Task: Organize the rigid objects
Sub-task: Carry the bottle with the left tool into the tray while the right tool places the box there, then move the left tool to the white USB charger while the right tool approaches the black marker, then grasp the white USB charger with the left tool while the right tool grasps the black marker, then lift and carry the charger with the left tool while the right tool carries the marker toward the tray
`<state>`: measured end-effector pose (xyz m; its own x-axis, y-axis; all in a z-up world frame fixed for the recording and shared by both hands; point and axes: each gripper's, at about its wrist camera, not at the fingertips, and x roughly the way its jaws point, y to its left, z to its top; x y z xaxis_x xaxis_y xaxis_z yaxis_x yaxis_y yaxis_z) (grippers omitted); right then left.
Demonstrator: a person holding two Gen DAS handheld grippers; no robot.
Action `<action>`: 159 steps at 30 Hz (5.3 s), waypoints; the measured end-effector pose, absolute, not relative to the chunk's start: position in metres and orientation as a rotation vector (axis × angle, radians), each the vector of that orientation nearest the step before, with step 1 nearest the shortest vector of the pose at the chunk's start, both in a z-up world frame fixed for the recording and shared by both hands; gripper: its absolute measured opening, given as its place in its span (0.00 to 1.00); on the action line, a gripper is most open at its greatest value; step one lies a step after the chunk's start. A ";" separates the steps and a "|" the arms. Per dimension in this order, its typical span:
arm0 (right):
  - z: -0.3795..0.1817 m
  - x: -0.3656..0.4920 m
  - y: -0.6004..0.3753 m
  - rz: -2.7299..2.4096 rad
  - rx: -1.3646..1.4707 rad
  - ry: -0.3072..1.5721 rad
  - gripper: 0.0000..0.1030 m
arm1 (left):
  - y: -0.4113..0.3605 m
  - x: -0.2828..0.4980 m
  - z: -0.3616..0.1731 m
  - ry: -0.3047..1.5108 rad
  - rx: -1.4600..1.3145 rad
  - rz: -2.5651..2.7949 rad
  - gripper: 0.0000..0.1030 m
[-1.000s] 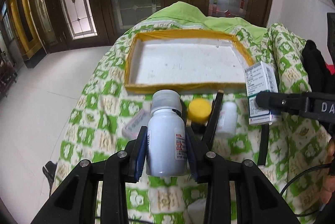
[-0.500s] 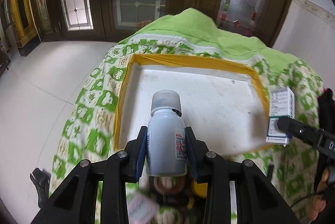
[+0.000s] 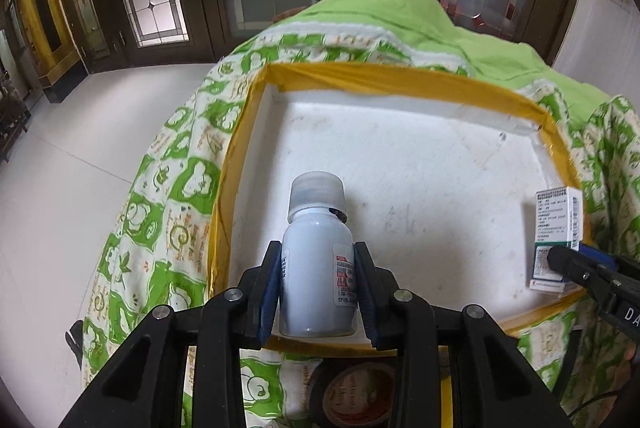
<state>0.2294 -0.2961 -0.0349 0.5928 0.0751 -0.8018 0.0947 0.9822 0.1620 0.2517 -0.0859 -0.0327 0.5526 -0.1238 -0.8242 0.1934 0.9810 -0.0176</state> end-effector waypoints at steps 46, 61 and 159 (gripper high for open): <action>-0.023 0.082 -0.303 0.018 0.350 0.761 0.67 | -0.037 0.036 -0.009 0.841 0.005 -0.222 0.93; -0.036 0.059 -0.282 0.006 0.257 0.822 0.66 | -0.087 -0.002 -0.028 0.900 0.221 -0.343 0.93; -0.098 0.086 -0.252 0.081 0.200 1.098 0.14 | -0.056 0.014 -0.047 1.046 0.011 -0.385 0.25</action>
<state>0.0856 -0.2522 -0.0981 0.4544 0.1642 -0.8755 0.0332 0.9791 0.2008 0.0136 -0.0558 -0.0473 0.4404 -0.3047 -0.8445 0.3154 0.9332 -0.1722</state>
